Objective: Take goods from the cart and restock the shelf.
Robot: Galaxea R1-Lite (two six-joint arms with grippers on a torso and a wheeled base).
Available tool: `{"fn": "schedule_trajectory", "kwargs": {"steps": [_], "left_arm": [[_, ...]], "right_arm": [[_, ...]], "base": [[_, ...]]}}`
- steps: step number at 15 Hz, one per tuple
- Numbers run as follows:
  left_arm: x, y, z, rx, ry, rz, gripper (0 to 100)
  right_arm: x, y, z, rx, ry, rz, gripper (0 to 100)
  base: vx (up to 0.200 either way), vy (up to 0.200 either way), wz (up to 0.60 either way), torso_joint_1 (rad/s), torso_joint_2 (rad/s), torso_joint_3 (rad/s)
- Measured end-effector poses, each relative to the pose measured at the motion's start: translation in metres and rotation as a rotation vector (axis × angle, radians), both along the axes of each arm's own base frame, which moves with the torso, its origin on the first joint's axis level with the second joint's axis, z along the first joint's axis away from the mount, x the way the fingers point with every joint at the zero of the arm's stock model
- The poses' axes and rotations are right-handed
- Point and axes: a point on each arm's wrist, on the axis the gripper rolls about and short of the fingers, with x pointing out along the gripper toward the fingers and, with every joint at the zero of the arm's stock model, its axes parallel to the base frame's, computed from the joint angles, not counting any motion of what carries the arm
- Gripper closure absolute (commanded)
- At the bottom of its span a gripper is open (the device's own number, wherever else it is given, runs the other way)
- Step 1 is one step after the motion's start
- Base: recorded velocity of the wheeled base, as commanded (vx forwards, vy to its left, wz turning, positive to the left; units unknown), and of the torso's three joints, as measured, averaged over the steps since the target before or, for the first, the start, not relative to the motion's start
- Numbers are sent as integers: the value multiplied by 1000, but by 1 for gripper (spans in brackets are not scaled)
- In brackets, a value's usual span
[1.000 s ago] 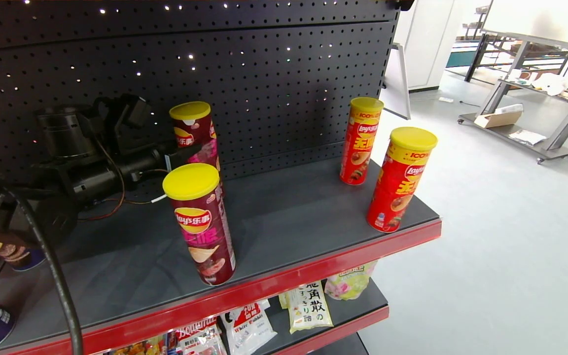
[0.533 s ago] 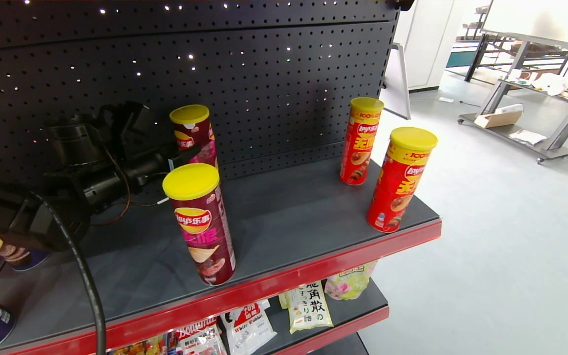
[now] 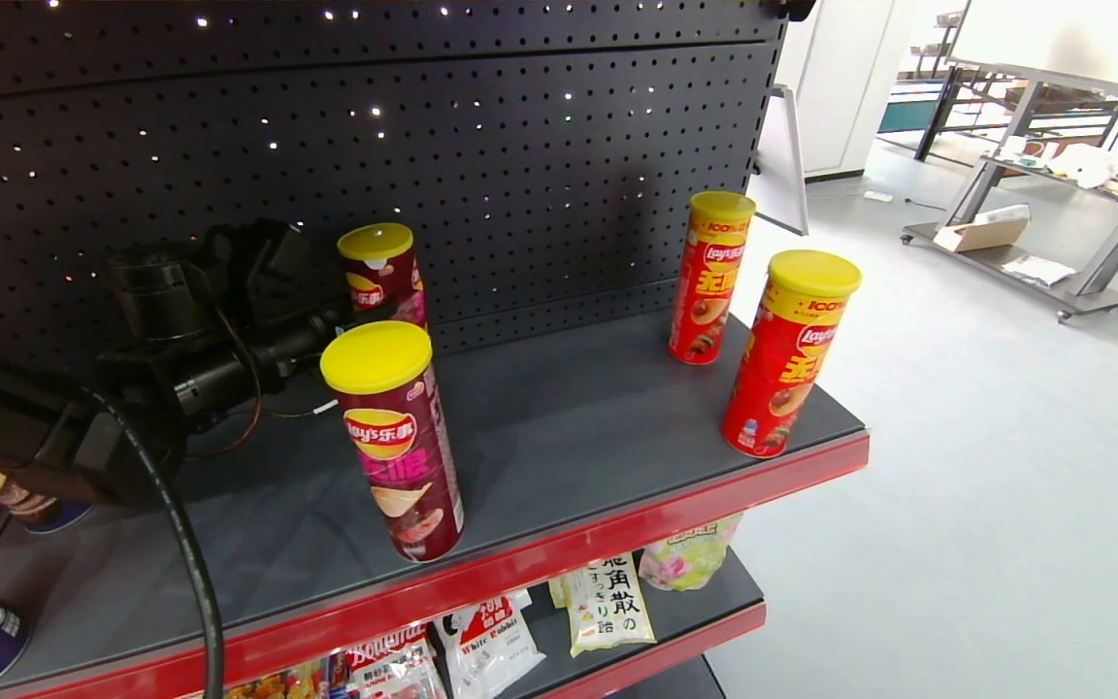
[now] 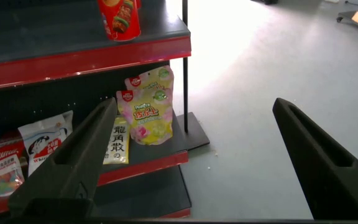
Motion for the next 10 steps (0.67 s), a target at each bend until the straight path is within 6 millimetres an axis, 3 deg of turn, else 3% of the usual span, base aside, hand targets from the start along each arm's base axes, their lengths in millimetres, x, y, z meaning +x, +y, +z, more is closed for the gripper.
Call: {"fn": "schedule_trajectory", "kwargs": {"steps": [10], "left_arm": [[-10,-5,-4,3,22,-17,100]], "right_arm": [[0,0,0,0,0,1,0]], "base": [[0,0,0,0,0,0]]}}
